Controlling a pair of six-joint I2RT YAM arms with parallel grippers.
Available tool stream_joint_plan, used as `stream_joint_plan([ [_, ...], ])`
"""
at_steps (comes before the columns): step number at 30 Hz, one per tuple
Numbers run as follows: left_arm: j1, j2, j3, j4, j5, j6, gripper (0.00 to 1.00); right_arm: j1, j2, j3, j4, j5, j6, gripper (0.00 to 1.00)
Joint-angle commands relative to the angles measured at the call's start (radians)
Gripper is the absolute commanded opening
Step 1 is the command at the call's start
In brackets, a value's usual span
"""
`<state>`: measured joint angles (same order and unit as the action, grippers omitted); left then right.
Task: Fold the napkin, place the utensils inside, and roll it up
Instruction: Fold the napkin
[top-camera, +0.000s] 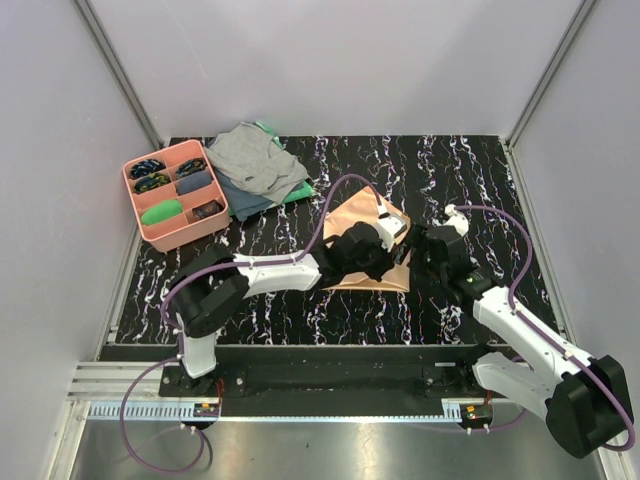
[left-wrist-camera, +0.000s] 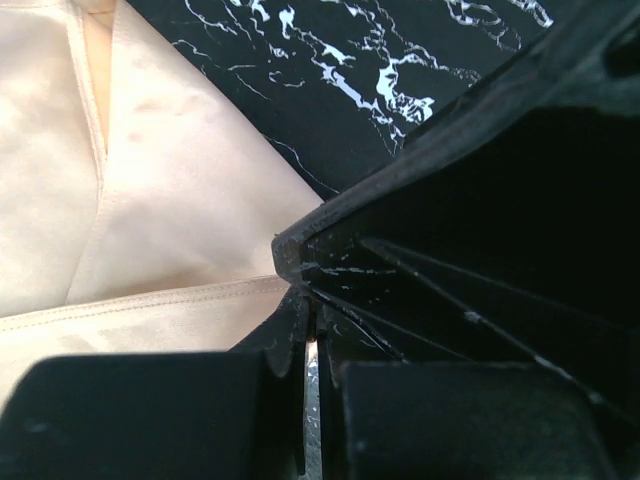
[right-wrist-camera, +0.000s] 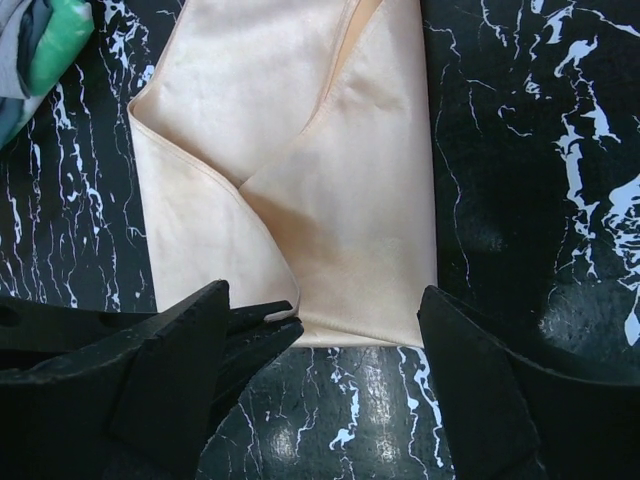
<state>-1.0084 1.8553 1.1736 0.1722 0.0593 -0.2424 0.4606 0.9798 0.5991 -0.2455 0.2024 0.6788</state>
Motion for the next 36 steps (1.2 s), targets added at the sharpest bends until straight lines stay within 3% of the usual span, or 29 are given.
stream_joint_plan([
  [1, -0.013, 0.027, 0.061, 0.030, 0.040, 0.054, 0.00, -0.005, -0.032, -0.013, 0.006, 0.037, 0.024, 0.85],
  [15, -0.050, 0.093, 0.110, 0.033, 0.063, 0.098, 0.00, -0.005, 0.026, -0.002, -0.084, 0.175, 0.102, 0.85],
  [29, -0.064, 0.157, 0.158, 0.015, 0.083, 0.058, 0.00, -0.005, 0.069, 0.008, -0.120, 0.213, 0.128, 0.86],
  [30, -0.064, 0.154, 0.156, 0.010, 0.085, 0.055, 0.17, -0.005, 0.072, 0.007, -0.121, 0.216, 0.128, 0.86],
  [32, -0.064, 0.136, 0.149, 0.007, 0.082, 0.043, 0.35, -0.005, 0.079, 0.010, -0.127, 0.219, 0.134, 0.86],
  [33, -0.064, 0.127, 0.137, 0.007, 0.082, 0.040, 0.51, -0.005, 0.079, 0.013, -0.130, 0.219, 0.136, 0.86],
  [34, -0.064, 0.117, 0.126, 0.015, 0.080, 0.026, 0.61, -0.005, 0.077, 0.016, -0.133, 0.218, 0.137, 0.86],
  [36, -0.064, 0.082, 0.101, 0.019, 0.083, 0.020, 0.69, -0.007, 0.073, 0.025, -0.141, 0.218, 0.139, 0.87],
])
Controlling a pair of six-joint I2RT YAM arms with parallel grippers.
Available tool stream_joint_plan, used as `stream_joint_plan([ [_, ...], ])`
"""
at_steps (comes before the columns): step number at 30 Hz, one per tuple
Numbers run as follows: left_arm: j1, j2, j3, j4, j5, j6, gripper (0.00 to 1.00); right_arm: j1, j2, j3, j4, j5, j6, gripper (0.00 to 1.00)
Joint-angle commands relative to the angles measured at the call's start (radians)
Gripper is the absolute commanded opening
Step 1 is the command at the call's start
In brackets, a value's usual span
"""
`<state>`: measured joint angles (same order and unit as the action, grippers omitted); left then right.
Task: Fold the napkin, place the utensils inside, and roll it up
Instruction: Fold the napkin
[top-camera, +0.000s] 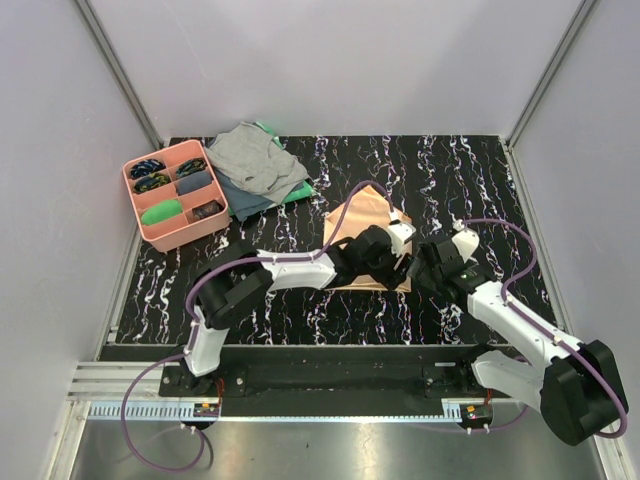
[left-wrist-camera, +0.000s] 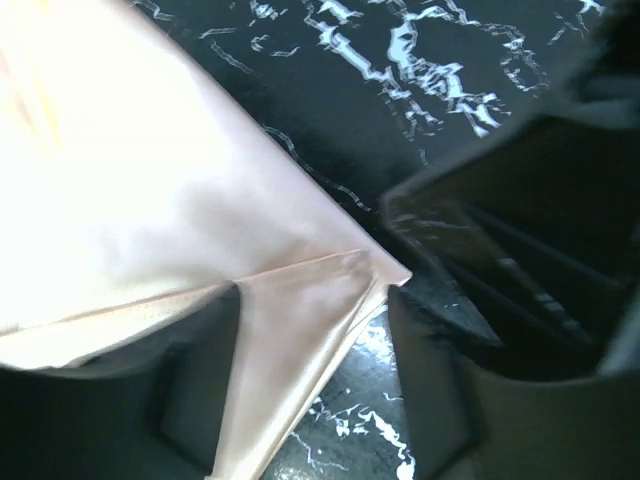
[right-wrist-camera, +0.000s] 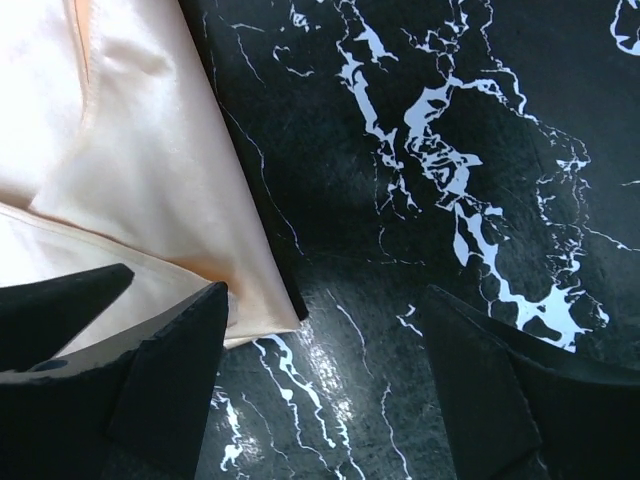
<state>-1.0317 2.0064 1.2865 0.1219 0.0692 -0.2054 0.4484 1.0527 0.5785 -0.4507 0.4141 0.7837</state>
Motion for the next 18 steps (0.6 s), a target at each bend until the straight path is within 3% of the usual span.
stream_joint_plan([
  [1, -0.041, -0.081, -0.019, 0.073, 0.076, -0.026, 0.77, 0.004, -0.003, 0.049, 0.063, 0.006, 0.032, 0.87],
  [7, -0.039, -0.188, -0.084, 0.096, 0.080, -0.077, 0.95, -0.013, -0.020, 0.066, 0.055, -0.032, 0.002, 0.87],
  [13, -0.016, -0.356, -0.249, 0.091, -0.041, -0.161, 0.99, -0.017, -0.017, 0.035, 0.084, -0.167, -0.067, 0.91],
  [18, 0.080, -0.480, -0.343, -0.017, -0.153, -0.281, 0.99, -0.017, -0.003, -0.012, 0.142, -0.265, -0.075, 0.91],
])
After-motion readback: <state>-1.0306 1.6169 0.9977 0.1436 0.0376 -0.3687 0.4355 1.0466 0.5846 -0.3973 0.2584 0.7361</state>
